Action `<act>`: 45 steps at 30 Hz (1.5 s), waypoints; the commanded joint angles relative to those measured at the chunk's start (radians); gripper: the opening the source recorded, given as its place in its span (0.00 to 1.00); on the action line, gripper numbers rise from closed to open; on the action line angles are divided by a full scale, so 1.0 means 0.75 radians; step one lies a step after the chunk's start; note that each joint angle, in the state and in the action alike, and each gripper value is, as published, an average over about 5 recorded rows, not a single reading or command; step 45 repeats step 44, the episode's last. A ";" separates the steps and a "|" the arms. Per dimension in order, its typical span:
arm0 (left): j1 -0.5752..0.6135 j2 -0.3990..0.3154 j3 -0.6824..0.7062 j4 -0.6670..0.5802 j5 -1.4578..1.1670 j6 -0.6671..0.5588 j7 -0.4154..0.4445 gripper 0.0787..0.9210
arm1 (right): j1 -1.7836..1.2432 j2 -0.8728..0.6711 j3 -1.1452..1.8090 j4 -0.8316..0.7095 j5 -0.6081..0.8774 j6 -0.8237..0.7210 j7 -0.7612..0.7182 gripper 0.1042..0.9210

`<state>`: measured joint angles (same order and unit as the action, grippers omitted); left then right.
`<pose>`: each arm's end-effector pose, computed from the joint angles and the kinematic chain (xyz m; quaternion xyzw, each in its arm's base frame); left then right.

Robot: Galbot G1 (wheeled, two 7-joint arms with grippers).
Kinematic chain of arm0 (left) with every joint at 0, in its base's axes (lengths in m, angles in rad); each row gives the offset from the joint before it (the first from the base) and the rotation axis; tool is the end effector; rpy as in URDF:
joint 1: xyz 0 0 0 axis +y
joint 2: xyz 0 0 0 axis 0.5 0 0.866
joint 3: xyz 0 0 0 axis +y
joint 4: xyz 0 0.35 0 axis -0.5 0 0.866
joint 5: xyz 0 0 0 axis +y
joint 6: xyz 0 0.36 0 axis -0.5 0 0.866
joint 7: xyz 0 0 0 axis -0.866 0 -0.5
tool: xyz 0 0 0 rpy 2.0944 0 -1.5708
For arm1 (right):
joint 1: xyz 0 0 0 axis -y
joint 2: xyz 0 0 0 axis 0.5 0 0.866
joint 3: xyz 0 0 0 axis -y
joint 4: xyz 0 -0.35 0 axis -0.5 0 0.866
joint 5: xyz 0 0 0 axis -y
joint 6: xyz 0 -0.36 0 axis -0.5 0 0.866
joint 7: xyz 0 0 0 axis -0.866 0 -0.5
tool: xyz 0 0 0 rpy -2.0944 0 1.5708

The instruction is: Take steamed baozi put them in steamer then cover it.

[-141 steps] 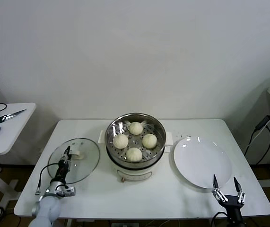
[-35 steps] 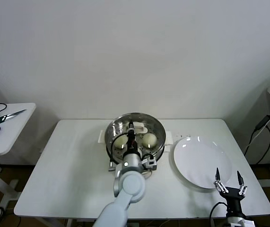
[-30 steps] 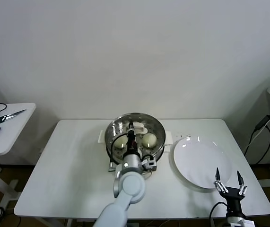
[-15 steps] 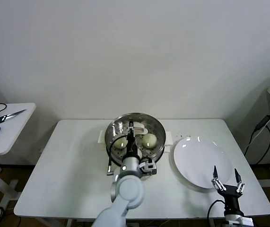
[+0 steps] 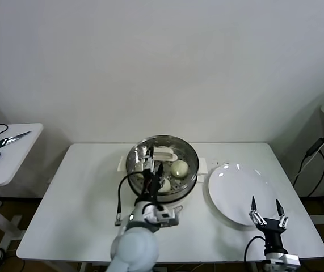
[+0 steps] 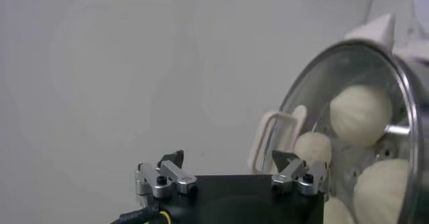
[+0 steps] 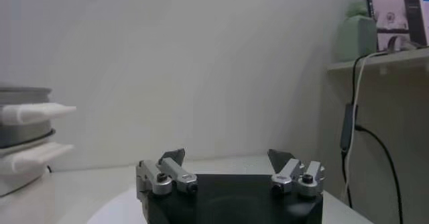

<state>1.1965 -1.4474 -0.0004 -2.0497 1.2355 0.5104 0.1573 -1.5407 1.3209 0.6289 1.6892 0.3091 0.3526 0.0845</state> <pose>0.2436 -0.1358 -0.2413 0.0591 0.8310 0.5528 0.0172 0.1763 -0.1125 -0.4226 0.0842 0.9964 0.0100 0.0005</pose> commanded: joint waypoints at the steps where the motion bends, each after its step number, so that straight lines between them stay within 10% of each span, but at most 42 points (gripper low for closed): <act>1: 0.176 0.037 -0.119 -0.154 -0.423 -0.201 -0.148 0.88 | -0.016 -0.005 -0.031 0.039 -0.053 -0.041 -0.049 0.88; 16: 0.534 0.114 -1.035 -0.069 -1.907 -0.763 -0.325 0.88 | -0.039 -0.028 -0.047 0.014 -0.062 -0.023 -0.121 0.88; 28: 0.625 0.122 -0.907 0.394 -1.978 -1.150 -0.330 0.88 | -0.045 -0.031 -0.062 -0.005 -0.036 -0.016 -0.136 0.88; 45: 0.645 0.092 -0.802 0.400 -1.920 -1.197 -0.291 0.88 | -0.046 -0.028 -0.063 0.004 -0.030 -0.015 -0.139 0.88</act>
